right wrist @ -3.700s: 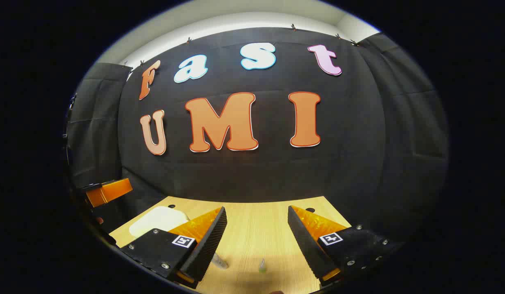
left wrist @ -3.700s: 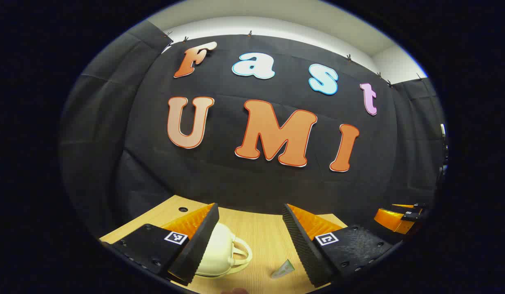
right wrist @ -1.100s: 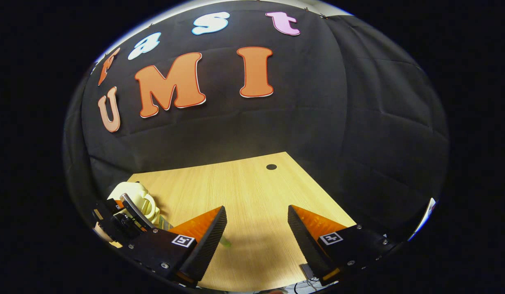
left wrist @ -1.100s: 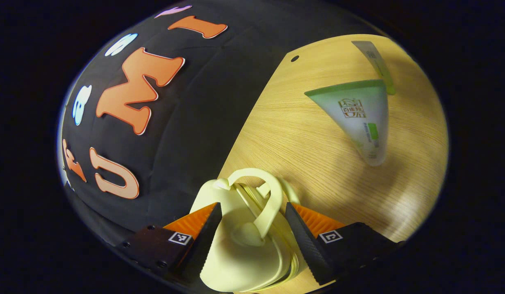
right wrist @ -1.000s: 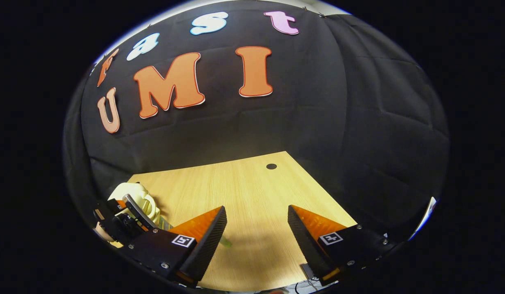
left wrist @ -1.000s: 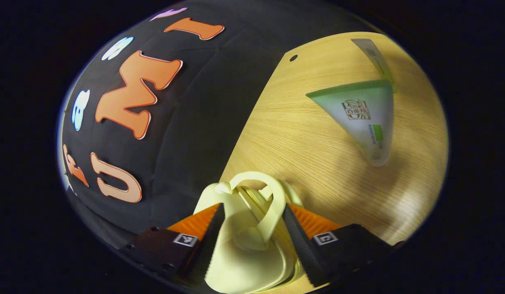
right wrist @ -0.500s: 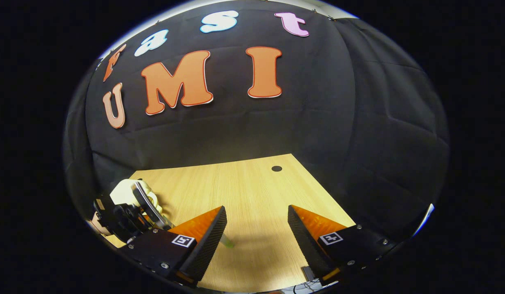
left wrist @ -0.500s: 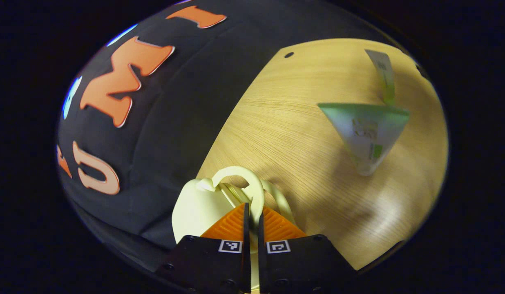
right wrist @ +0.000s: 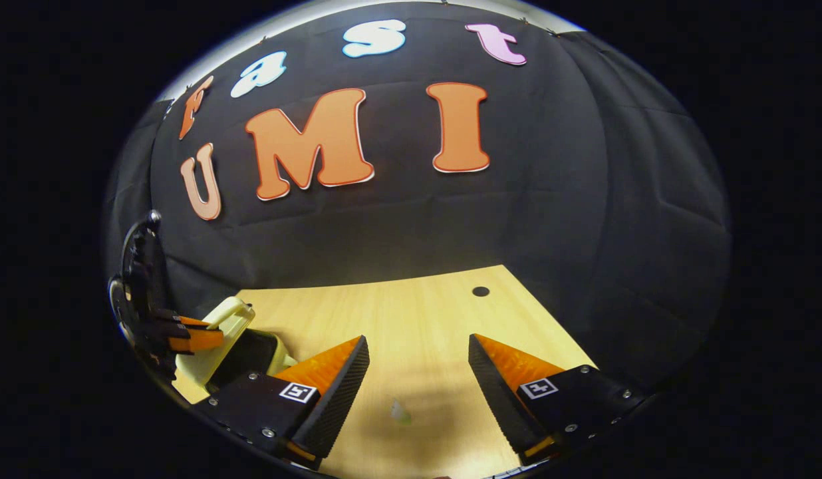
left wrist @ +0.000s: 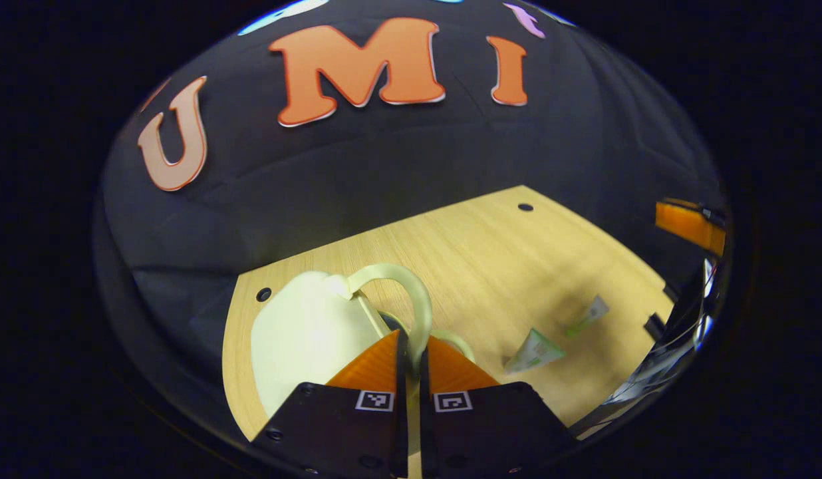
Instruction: First open the suitcase, pack the skin care products into it, and then close the suitcase.
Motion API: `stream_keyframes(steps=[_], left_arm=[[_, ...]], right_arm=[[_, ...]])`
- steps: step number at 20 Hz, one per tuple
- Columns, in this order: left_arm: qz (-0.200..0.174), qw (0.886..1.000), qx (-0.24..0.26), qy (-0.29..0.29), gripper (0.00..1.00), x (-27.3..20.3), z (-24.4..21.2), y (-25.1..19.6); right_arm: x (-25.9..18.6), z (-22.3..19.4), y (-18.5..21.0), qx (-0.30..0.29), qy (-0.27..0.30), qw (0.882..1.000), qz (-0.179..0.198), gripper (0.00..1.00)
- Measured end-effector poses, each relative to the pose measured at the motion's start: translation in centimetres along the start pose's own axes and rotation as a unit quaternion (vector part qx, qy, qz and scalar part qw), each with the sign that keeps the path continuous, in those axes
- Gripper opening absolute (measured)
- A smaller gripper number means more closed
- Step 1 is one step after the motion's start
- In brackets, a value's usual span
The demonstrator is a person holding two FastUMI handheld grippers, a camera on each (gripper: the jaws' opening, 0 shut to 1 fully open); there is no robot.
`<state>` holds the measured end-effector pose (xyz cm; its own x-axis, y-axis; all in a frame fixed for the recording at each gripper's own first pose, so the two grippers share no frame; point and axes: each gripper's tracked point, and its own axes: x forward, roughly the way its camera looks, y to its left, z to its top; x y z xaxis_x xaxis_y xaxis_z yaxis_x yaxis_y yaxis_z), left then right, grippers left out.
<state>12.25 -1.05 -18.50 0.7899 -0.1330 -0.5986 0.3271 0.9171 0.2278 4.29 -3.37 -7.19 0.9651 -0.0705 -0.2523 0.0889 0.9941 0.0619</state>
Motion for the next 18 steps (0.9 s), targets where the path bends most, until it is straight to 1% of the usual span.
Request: stream_keyframes(steps=[1, 2, 4, 5, 6, 8, 10, 11, 13, 16, 18], left_arm=[[-0.004, 1.000, -0.018, -0.008, 0.10, -0.6, 1.2, 0.8], [-0.004, 0.999, -0.035, -0.017, 0.07, -1.2, 2.2, 1.9], [-0.002, 0.997, -0.073, -0.031, 0.07, -2.5, 4.3, 4.6], [-0.004, 0.995, -0.094, -0.041, 0.07, -3.4, 3.4, 5.2], [-0.005, 0.992, -0.115, -0.049, 0.07, -4.7, 3.6, 8.0], [0.000, 0.987, -0.148, -0.061, 0.07, -5.9, 3.5, 10.9], [0.014, 0.985, -0.160, -0.068, 0.07, -7.7, 2.2, 15.1], [0.024, 0.984, -0.160, -0.069, 0.07, -8.8, 1.1, 18.0], [0.036, 0.985, -0.157, -0.063, 0.07, -9.8, -1.1, 22.3], [0.029, 0.980, -0.188, -0.056, 0.07, -9.8, -3.9, 27.0], [0.035, 0.978, -0.201, -0.047, 0.07, -9.0, -6.4, 30.3]], right_arm=[[0.3, 0.4, 1.0, 0.002, -0.003, 1.000, 0.009, 0.95], [0.5, 0.8, 2.0, 0.004, -0.004, 1.000, 0.016, 0.95], [1.0, 1.2, 3.8, 0.009, -0.005, 1.000, 0.026, 0.95], [1.0, 1.5, 4.8, 0.014, -0.005, 0.999, 0.030, 0.95], [0.9, 1.7, 5.7, 0.019, -0.006, 0.999, 0.032, 0.95], [0.6, 2.1, 7.7, 0.027, -0.008, 0.999, 0.035, 0.95], [0.1, 2.3, 9.7, 0.032, -0.013, 0.999, 0.033, 0.95], [-0.2, 2.5, 10.7, 0.030, -0.017, 0.999, 0.029, 0.95], [-0.9, 2.7, 12.6, 0.019, -0.025, 0.999, 0.020, 0.95], [-2.1, 2.4, 15.5, 0.008, -0.030, 0.999, 0.014, 0.95], [-2.8, 1.9, 17.0, 0.008, -0.027, 1.000, 0.011, 0.95]])
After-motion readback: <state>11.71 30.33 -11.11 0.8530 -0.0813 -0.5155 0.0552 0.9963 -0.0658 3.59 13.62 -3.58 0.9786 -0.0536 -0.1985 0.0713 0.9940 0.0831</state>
